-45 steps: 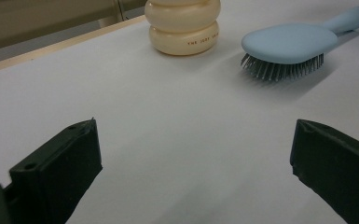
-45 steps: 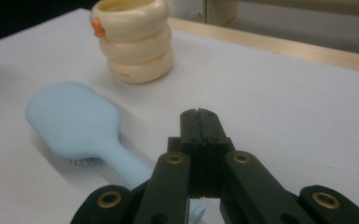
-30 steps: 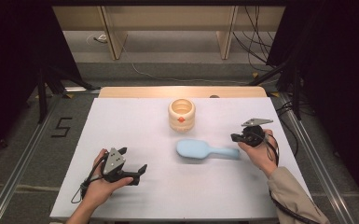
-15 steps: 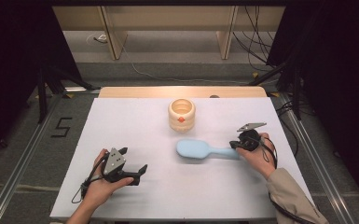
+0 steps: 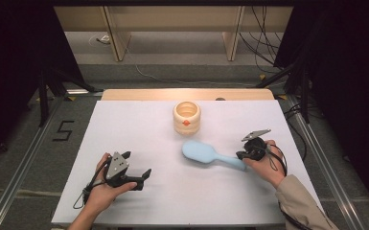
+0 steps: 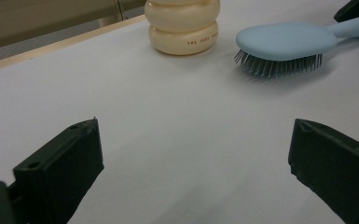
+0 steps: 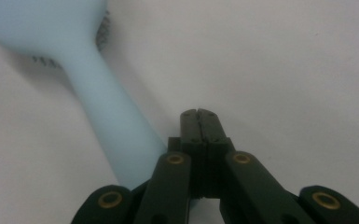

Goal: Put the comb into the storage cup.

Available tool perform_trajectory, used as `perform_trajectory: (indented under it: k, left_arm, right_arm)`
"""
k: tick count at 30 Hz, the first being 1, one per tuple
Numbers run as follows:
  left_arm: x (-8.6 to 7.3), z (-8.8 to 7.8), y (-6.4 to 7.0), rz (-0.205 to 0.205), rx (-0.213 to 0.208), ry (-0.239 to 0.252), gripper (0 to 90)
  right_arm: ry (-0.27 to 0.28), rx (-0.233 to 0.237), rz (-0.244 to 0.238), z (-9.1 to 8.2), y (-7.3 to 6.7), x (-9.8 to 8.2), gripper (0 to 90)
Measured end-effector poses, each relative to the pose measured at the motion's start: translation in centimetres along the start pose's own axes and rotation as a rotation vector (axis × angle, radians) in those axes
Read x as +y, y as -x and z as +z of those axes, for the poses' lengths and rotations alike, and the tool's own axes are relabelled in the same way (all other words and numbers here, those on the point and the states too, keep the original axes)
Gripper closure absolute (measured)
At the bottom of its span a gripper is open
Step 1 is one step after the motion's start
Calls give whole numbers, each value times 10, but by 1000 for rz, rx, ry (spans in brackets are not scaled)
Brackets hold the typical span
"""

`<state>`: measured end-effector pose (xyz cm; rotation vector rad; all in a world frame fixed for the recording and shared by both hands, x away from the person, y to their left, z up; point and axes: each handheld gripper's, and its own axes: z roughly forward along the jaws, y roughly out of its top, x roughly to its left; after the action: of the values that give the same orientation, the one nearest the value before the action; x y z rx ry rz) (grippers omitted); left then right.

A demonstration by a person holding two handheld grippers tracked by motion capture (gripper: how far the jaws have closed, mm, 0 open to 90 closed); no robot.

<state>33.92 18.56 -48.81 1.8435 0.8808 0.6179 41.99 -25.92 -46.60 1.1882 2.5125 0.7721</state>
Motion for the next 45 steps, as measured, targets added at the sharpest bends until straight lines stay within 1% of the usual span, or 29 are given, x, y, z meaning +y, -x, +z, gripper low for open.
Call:
perform_trajectory:
  k: [2,5,6,7,8,10,13,16,20,23,29,34,45]
  left_arm:
    - [0,0,0,1,-1,0,25]
    - [0,0,0,3,-2,-1,25]
    - [0,0,0,4,-1,-1,25]
    - [0,0,0,2,0,-1,26]
    - [0,0,0,1,0,-1,27]
    - [0,0,0,3,-1,-3,27]
    - [0,0,0,1,-1,-2,27]
    - [0,0,0,1,-1,-2,28]
    - [0,0,1,0,0,-2,28]
    - [0,0,0,1,0,-2,28]
    - [0,0,0,-2,4,-4,32]
    - [0,0,0,-1,6,-5,34]
    - [0,0,0,-1,8,-5,37]
  right_arm:
    - [-18,13,-13,-2,-5,-2,900]
    - [-48,25,-17,-5,-13,-4,900]
    - [-54,28,-34,-5,-15,-4,900]
    - [-66,33,-32,-7,-18,-4,900]
    - [-69,38,-40,-7,-20,-5,900]
    - [-85,46,-34,-9,-24,-6,900]
    - [-98,46,-47,-10,-31,-7,900]
    - [-109,57,-47,-10,-36,-9,900]
    - [-128,74,-62,-10,-43,-11,900]
    - [-132,90,-70,-11,-48,-11,900]
    - [-142,103,-66,-11,-51,-11,900]
    - [-138,119,-64,-10,-53,-11,900]
    - [-129,120,-61,-9,-52,-11,900]
